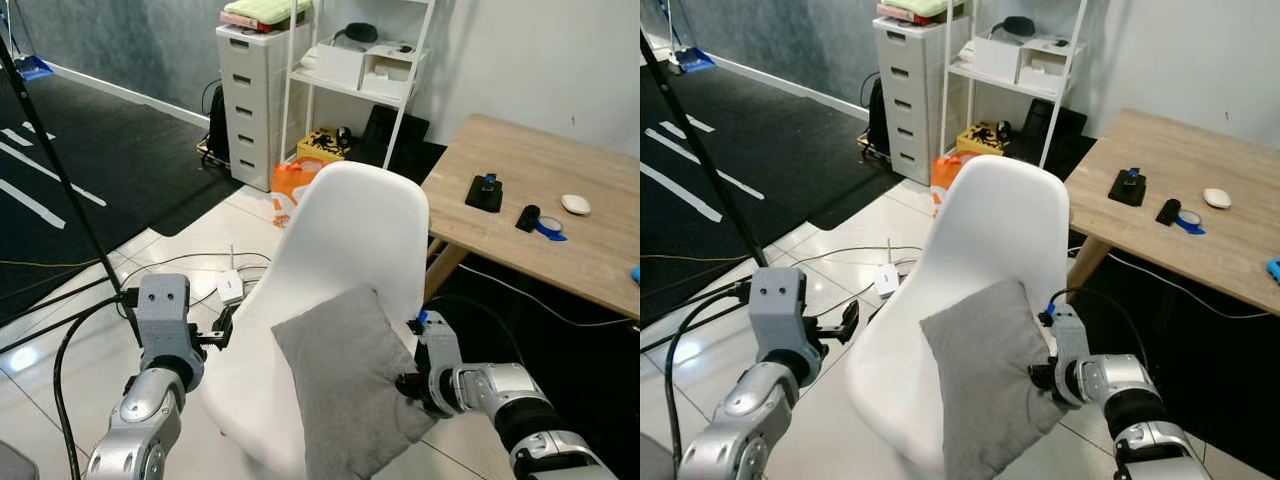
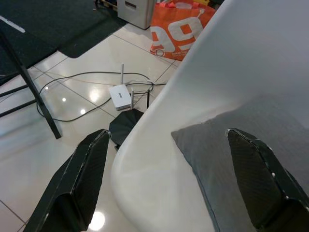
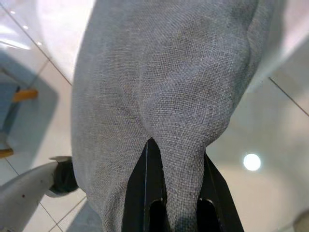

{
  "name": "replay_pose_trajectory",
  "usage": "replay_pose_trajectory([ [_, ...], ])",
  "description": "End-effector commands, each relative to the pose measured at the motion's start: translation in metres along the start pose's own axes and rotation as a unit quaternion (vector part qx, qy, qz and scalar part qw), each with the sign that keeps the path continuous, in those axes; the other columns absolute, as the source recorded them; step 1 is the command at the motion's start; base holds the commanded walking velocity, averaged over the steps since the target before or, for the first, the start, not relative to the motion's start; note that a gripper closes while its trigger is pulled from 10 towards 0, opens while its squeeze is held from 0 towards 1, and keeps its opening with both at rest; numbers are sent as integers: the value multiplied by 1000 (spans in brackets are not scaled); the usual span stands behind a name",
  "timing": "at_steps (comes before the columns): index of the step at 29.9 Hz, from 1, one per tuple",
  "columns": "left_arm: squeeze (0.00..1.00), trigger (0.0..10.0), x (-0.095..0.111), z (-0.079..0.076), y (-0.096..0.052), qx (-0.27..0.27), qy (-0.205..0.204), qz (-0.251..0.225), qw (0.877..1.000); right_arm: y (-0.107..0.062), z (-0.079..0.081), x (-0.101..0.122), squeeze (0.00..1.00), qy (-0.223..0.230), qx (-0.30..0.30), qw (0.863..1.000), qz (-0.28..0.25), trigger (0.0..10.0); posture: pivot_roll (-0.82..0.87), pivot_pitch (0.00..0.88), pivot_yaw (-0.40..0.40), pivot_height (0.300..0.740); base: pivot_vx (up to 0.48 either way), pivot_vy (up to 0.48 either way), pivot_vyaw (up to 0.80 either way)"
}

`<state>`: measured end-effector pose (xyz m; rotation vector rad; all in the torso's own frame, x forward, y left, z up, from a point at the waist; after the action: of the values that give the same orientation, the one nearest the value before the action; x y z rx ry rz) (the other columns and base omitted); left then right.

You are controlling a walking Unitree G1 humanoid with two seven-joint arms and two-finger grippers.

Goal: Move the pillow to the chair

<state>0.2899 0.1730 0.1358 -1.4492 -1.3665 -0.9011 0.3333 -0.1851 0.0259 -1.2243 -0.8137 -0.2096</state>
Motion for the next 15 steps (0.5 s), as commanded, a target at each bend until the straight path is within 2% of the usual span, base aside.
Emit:
replay_pose_trajectory([
  [1, 0, 10000, -4, 0, -2, -4, 0, 12, 1000, -2, 1, 16, 0, 2, 5, 999, -40, 10000, -168, 102, -32, 715, 0, 0, 0],
  [11, 0, 10000, -3, 0, -2, -8, -11, 16, 1000, 2, 2, 10, 0, -5, 3, 1000, -22, 10000, -162, 107, -27, 685, 0, 0, 0],
  [15, 0, 10000, -3, 1, -3, -10, -5, 19, 1000, 1, -3, 7, 0, -2, -13, 1000, -17, 10000, -160, 108, -23, 670, 0, 0, 0],
])
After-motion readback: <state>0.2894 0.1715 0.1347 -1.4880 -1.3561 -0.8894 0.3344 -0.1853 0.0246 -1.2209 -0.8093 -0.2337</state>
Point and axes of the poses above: a point about 5 cm out from each wrist's last joint towards the gripper, its own y axis pointing out of the wrist towards the gripper, its own x axis along the axis of the wrist's last joint, z = x × y, the point moved 3 cm from there along y, pointing out of the wrist towards the gripper, and after that the axes turned 14 degrees about -y, right-handed, at the moved point
